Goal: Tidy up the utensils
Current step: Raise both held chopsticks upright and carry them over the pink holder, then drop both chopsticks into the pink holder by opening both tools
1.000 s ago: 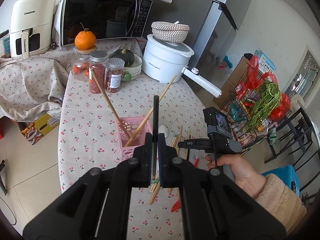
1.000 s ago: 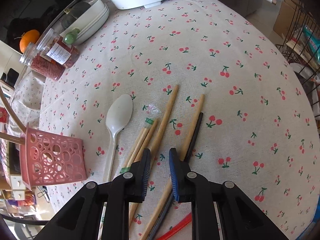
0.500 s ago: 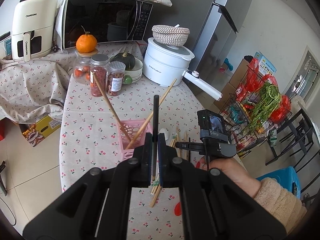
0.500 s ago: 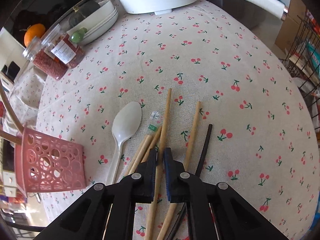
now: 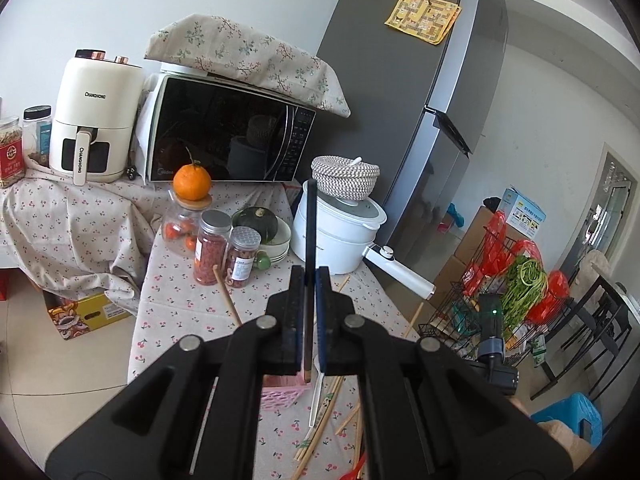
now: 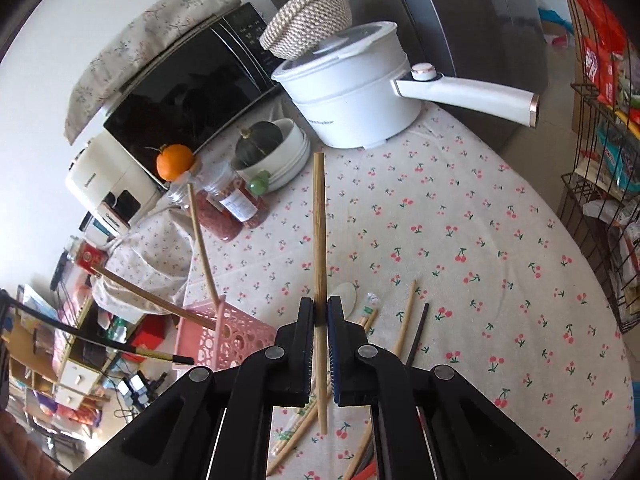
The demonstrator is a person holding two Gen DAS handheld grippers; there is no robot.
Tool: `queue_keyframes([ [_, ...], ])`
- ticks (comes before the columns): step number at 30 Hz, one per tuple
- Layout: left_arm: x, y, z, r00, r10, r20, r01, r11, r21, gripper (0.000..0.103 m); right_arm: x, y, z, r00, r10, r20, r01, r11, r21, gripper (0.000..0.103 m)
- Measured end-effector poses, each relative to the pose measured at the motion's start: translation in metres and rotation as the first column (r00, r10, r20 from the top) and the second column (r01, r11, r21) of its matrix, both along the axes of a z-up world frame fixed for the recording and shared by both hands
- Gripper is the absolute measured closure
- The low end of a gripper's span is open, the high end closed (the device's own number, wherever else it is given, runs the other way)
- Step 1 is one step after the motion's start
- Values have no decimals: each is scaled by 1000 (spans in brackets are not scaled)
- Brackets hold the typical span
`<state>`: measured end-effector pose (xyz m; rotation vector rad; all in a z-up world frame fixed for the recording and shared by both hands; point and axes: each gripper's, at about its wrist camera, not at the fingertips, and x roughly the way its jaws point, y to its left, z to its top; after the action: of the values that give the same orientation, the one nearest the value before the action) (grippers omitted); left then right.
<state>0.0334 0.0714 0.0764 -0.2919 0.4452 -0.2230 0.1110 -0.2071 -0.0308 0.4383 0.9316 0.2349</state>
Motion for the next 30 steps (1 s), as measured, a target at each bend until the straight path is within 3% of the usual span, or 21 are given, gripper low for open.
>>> queue_keyframes([
  [7, 29, 7, -30, 996, 63, -64, -64, 998, -5, 97, -15, 17, 34, 989, 49, 136, -40, 997, -69, 97],
  [23, 77, 7, -86, 968, 75, -241, -79, 997, -8, 96, -29, 22, 63, 971, 68, 229, -67, 998, -13, 97],
  [25, 79, 8, -88, 959, 71, -275, -75, 997, -6, 84, -30, 22, 69, 967, 62, 249, -67, 998, 12, 97],
  [27, 76, 10, -88, 955, 67, -289, -74, 997, -15, 54, -31, 24, 75, 961, 55, 271, -67, 997, 38, 97],
  [30, 70, 12, -83, 954, 77, -289, -83, 997, -9, 42, -32, 29, 83, 951, 45, 307, -70, 995, 69, 97],
])
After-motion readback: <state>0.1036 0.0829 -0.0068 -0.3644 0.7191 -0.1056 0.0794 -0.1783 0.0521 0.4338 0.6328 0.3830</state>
